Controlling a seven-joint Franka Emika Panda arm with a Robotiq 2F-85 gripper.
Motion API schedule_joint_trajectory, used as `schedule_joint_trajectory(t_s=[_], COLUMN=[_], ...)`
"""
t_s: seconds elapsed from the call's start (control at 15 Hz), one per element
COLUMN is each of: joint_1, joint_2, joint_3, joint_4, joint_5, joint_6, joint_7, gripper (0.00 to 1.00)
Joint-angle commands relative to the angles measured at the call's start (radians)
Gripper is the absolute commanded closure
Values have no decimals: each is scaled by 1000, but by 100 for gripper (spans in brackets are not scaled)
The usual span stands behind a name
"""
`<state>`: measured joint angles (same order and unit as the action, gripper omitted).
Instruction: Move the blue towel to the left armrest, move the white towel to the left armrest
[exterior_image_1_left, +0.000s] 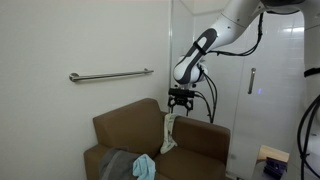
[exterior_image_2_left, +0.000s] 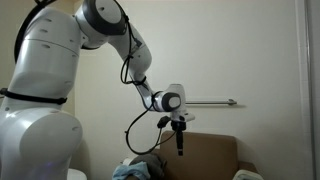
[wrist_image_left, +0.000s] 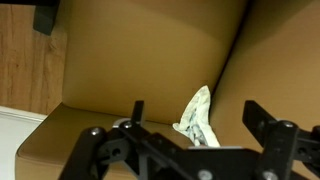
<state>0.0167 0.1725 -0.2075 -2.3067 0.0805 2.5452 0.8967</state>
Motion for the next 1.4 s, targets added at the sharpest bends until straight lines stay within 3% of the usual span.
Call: schedule_joint_trajectory(t_s=[0.0,0.27,0.33,0.87,1.33], joint_1=[-71,-131,-110,-113,-193], joint_2=[94,204,144,190,462], joint_3=[-8,-7,-13,-10,-6], joint_4=[220,438,349,404,783], joint_5=[-12,51,10,20,109], joint_6=[-164,-277,-228,-251,-440], joint_7=[-8,-22,1,5,4], gripper=[0,0,0,0,0])
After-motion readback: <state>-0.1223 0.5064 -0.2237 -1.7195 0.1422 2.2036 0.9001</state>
